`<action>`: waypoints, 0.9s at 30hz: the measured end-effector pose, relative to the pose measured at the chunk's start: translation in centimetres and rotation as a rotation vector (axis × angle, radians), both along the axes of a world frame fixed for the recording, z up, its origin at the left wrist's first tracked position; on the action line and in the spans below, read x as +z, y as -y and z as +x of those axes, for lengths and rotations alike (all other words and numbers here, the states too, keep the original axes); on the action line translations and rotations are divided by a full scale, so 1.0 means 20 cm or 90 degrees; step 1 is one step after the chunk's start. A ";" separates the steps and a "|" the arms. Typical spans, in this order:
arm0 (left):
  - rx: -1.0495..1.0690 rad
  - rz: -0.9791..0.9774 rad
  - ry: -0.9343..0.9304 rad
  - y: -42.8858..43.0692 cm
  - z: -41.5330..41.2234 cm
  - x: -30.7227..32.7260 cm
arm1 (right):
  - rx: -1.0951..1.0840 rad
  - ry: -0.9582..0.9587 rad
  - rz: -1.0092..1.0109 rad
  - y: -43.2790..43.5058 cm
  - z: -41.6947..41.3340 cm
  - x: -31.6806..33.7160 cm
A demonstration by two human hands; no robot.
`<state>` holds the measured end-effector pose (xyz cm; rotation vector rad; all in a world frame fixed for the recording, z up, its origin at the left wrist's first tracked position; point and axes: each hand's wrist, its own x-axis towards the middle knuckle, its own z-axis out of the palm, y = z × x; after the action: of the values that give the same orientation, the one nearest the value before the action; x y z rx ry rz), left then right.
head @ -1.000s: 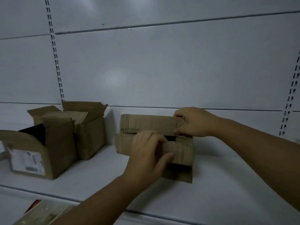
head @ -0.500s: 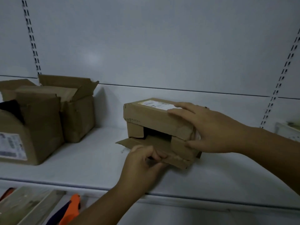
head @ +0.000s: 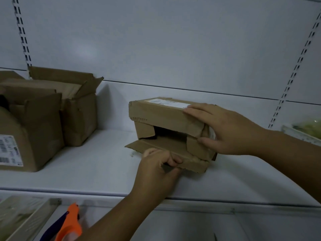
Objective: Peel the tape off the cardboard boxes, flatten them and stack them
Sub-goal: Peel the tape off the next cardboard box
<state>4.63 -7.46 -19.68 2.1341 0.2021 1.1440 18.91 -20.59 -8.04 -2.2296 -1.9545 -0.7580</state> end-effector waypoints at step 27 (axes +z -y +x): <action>0.178 -0.349 0.195 -0.25 -0.35 0.04 | 0.099 -0.302 0.312 -0.29 -0.22 -0.27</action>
<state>-2.42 -2.42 -18.80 1.4618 0.6112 1.3688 14.57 -14.80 -13.46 -1.7448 -1.4962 -0.5458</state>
